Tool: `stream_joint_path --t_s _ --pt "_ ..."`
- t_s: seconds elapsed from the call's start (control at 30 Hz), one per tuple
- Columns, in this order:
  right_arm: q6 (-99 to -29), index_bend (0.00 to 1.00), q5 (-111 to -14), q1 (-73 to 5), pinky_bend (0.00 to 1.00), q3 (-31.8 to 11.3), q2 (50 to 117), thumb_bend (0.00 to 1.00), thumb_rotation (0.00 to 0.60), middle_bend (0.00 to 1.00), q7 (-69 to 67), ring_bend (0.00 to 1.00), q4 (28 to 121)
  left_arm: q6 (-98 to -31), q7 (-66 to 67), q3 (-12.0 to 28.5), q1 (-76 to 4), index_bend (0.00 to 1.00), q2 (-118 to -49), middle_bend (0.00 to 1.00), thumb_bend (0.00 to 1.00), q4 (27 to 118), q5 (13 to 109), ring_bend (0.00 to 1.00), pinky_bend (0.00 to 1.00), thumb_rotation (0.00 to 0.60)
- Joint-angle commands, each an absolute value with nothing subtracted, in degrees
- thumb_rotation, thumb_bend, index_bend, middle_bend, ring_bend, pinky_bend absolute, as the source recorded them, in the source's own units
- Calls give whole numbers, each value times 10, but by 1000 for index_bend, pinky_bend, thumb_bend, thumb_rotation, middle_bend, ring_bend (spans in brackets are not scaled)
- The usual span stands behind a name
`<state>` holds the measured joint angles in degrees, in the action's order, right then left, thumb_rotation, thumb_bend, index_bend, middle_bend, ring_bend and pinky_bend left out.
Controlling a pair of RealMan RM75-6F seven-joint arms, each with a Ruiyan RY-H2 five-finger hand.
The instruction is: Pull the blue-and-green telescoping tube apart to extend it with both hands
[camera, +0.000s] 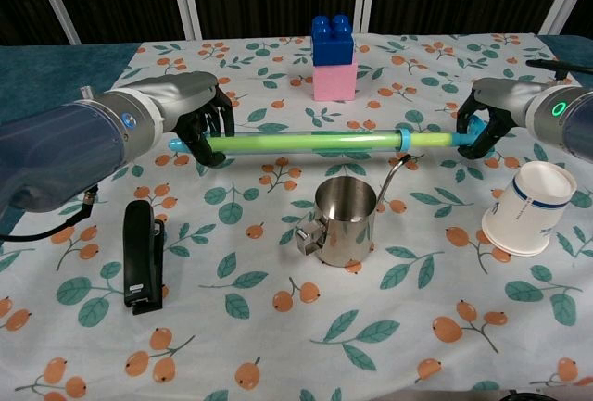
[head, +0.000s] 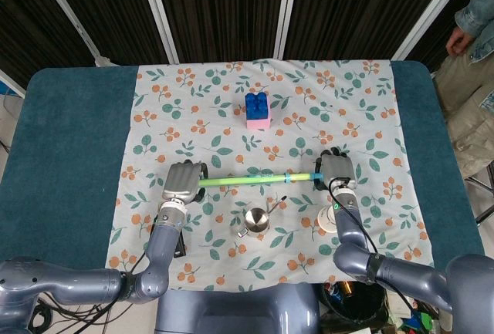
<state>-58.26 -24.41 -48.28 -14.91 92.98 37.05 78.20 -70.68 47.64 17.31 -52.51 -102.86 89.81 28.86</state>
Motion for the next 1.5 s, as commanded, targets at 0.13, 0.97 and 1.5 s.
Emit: stream_joint_path --t_s 0.13,0.97,1.5 --pt "-584 656 -245 -483 136 -150 930 406 600 196 371 85 783 -706 476 173 -526 584 -1030 449 422 899 289 265 389 600" --pt "-596 678 -253 -482 136 -149 934 409 600 196 380 85 794 -707 475 172 -525 583 -1025 449 422 907 291 265 389 600" --pt "-601 683 -255 -474 136 -146 927 416 600 195 380 85 797 -714 478 167 -519 584 -1009 449 422 920 291 266 389 600"
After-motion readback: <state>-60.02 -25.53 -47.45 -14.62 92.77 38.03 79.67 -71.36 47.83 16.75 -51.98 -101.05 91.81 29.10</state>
